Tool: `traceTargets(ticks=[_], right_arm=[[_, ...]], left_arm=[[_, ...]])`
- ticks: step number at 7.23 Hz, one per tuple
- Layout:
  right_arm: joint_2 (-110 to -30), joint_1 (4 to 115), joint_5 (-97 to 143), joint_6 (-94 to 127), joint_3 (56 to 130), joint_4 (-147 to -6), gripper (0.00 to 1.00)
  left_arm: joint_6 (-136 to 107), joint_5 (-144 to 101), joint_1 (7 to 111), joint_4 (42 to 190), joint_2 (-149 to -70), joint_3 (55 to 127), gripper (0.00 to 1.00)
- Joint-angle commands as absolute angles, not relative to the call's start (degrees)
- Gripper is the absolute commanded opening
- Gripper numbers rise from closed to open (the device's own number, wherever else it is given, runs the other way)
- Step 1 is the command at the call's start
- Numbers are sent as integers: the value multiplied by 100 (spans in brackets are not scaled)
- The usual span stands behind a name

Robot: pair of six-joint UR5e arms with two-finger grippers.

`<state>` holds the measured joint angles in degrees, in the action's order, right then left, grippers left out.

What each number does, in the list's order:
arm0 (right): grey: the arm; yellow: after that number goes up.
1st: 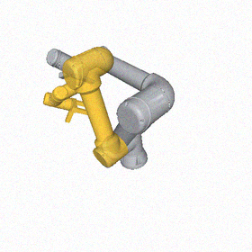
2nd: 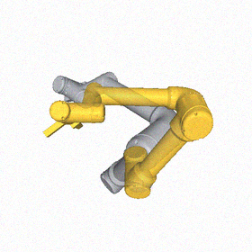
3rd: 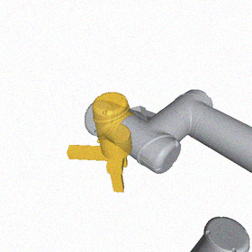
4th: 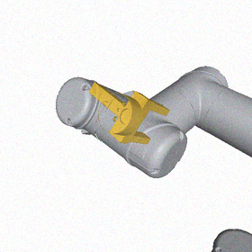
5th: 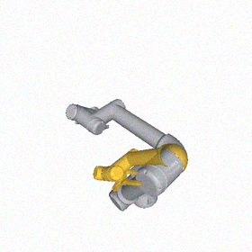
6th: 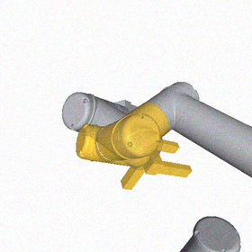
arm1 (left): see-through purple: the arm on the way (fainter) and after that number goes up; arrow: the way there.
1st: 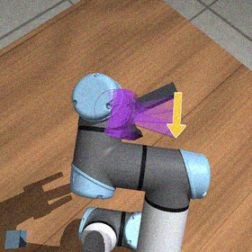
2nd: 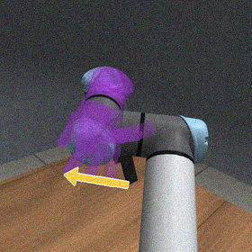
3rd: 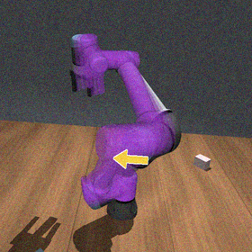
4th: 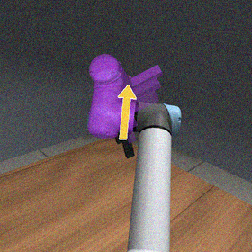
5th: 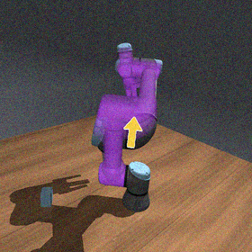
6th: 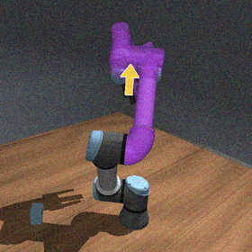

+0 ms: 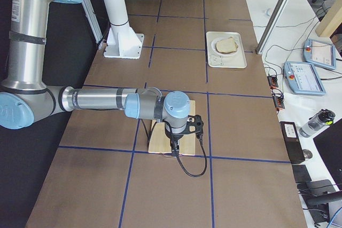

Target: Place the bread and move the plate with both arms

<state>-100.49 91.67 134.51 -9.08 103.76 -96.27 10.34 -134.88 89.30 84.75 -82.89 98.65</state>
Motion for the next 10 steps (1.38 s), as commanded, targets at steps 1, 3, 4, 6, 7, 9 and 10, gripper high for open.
traceTargets(ticks=[1, 3, 4, 6, 7, 9, 10], right_arm=[[-10046, 9185, 13439, -888, 10371, -9624, 100], [-10002, 9219, 13430, -870, 10371, -9624, 100], [-9993, 9255, 13421, -870, 10371, -9624, 100], [-9976, 9281, 13412, -870, 10371, -9624, 100], [-9976, 9281, 13412, -870, 10371, -9624, 100], [-9976, 9281, 13412, -870, 10354, -9624, 100], [-9984, 9281, 13412, -870, 10354, -9633, 100]], left_arm=[[985, -13474, 8974, 8464, -8236, 9853, 100], [503, -13456, 9009, 8534, -8332, 9765, 100], [353, -13456, 9009, 8552, -8384, 9686, 100], [386, -13456, 9009, 8569, -8674, 9344, 100], [395, -13456, 9009, 8622, -8675, 9351, 100], [404, -13456, 9009, 8622, -8675, 9343, 100], [387, -13456, 9009, 8622, -8684, 9351, 100]])
